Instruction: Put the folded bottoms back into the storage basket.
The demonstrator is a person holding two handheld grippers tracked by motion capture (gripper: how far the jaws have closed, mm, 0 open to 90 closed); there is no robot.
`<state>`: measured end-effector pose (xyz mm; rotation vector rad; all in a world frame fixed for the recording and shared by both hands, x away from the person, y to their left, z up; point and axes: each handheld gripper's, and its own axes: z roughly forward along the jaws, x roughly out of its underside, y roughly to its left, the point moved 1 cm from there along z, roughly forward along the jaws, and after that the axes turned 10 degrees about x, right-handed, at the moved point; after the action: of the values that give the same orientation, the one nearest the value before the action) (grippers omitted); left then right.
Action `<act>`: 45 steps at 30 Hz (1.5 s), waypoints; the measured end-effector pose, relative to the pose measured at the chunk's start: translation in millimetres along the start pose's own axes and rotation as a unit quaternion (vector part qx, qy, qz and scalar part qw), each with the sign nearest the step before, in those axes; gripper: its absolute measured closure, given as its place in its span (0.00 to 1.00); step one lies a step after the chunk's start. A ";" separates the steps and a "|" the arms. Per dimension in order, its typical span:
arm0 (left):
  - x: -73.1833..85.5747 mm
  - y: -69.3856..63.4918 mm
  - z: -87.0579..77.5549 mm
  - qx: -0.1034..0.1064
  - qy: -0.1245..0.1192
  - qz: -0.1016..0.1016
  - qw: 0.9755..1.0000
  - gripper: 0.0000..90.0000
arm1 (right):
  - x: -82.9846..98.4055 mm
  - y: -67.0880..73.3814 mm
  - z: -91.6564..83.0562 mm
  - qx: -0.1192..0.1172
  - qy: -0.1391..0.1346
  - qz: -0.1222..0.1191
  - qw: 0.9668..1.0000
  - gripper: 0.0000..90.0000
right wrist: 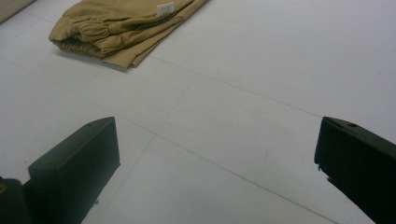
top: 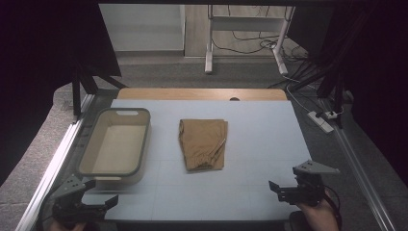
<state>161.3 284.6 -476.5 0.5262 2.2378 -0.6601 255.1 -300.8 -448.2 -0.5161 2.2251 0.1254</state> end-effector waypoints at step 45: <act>-5.0 -10.0 -1.4 0.017 -0.009 0.031 0.999 0.00 | 0.2 1.3 0.9 -0.020 0.004 -0.014 1.000 0.01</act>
<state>158.3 276.7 -468.9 0.6017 2.1879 -0.6706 255.1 -299.5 -449.1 -0.5697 2.2259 0.1554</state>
